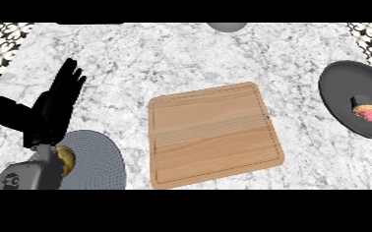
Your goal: Pick the cupcake from the cutting board and place it in the pan
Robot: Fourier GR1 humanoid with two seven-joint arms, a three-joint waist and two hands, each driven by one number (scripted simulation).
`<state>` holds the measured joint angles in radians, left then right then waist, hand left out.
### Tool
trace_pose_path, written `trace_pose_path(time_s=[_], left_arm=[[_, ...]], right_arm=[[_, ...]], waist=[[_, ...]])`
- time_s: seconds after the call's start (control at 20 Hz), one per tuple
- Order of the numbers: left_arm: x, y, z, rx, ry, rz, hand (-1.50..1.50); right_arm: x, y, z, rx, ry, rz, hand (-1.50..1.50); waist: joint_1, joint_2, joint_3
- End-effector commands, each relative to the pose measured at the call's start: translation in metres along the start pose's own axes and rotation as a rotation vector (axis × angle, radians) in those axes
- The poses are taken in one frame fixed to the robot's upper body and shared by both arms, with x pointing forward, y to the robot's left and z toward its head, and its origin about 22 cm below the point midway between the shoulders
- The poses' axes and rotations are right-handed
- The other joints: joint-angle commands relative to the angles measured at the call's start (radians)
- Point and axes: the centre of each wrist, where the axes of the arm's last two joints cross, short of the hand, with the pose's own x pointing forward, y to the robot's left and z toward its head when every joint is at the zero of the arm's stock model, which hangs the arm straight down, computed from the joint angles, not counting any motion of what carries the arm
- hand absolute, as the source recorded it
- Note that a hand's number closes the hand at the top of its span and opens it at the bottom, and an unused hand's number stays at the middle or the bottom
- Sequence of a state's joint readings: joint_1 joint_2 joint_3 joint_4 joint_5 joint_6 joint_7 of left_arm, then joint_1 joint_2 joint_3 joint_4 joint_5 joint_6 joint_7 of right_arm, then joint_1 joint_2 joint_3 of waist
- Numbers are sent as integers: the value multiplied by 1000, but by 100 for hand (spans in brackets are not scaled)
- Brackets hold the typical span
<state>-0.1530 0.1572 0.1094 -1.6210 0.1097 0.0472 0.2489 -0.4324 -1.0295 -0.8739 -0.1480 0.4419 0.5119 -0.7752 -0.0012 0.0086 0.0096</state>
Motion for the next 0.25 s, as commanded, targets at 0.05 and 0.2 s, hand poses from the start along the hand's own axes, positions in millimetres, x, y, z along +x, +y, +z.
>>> trace_pose_path(time_s=[0.05,0.2], left_arm=[[-4,7,10,-10,8,4,0],[4,-1,-8,12,16,6,0]], right_arm=[[-6,-20,27,72,-125,-107,-150],[-18,-10,32,102,-109,-86,-150]], waist=[[5,-5,0],[-6,-1,0]])
